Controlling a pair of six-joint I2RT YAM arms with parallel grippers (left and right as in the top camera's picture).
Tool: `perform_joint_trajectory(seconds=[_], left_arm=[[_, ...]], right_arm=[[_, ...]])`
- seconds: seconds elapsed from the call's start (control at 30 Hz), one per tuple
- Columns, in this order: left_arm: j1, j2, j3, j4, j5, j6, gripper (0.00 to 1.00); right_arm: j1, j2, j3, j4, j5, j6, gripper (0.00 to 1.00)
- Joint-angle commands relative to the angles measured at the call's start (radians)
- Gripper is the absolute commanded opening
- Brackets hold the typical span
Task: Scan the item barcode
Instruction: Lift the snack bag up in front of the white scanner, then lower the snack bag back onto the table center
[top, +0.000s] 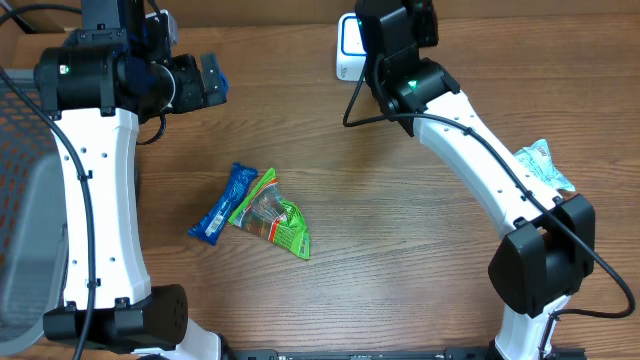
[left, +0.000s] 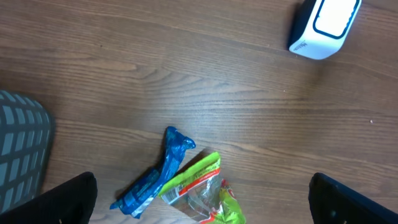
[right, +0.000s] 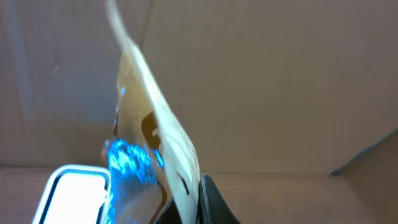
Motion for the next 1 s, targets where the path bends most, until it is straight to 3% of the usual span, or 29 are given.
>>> perform_joint_trajectory(seconds=[0.0,0.57,0.83,0.97], left_arm=[[0.000,0.002,0.014,0.001,0.003,-0.006,1.00],[0.000,0.002,0.014,0.001,0.003,-0.006,1.00],[0.000,0.002,0.014,0.001,0.003,-0.006,1.00],[0.000,0.002,0.014,0.001,0.003,-0.006,1.00]], right_arm=[[-0.006,-0.007,0.024,0.123,0.053,-0.177,0.04],[-0.036,0.032,0.023,0.021,0.079,-0.195,0.04],[-0.034,0.032,0.023,-0.479,-0.098,0.106,0.04],[-0.035,0.030,0.023,-0.620,-0.238,0.171,0.04]])
